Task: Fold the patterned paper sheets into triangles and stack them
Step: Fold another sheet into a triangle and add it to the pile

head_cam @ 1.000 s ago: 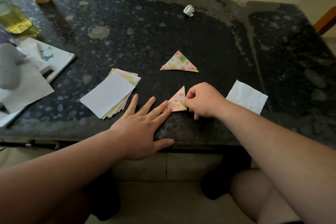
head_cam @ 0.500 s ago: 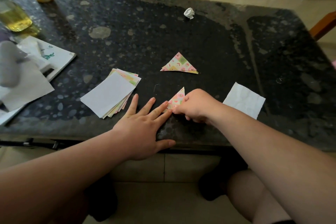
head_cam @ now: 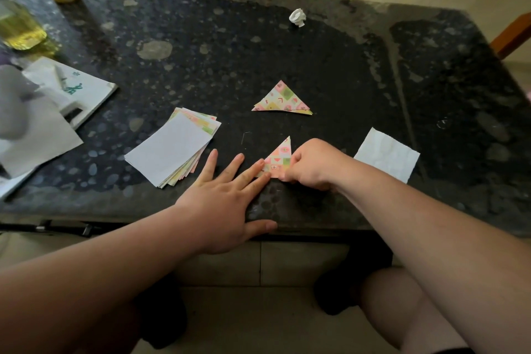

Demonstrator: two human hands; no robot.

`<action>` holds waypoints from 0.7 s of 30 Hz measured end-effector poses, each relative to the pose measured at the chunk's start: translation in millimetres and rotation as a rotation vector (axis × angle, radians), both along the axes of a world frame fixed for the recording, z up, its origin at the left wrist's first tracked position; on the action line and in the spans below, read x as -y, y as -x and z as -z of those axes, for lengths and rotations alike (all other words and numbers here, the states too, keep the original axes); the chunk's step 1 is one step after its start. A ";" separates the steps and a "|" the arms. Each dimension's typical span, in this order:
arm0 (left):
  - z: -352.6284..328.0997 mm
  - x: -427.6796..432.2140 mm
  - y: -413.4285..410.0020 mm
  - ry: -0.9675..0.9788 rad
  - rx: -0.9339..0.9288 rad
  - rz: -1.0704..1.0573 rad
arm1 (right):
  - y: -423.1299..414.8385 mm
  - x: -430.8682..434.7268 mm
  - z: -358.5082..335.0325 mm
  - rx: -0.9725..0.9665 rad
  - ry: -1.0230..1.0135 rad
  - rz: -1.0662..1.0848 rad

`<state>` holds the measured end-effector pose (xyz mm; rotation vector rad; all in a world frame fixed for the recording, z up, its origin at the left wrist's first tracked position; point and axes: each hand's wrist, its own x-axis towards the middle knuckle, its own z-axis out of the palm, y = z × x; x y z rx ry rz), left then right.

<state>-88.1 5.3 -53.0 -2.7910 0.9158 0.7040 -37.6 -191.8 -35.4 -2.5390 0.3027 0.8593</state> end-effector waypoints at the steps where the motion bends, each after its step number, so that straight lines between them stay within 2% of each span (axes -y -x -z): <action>1: -0.7 0.2 -0.3 0.000 -0.006 -0.002 | 0.3 2.8 -0.9 -0.004 -0.015 0.016; 8: -4.4 -0.6 -1.7 -0.001 -0.045 -0.010 | -4.3 29.0 -9.0 -0.105 -0.058 0.099; 12: -7.9 0.3 -3.6 0.031 -0.056 -0.033 | -3.7 31.7 -13.1 -0.073 -0.054 0.012; 18: -15.5 14.7 -18.4 0.198 0.095 -0.067 | -2.0 8.4 -7.3 0.023 -0.198 -0.018; 21: -12.4 23.1 -28.9 0.310 0.086 -0.232 | -2.6 1.8 -3.7 -0.041 -0.182 -0.045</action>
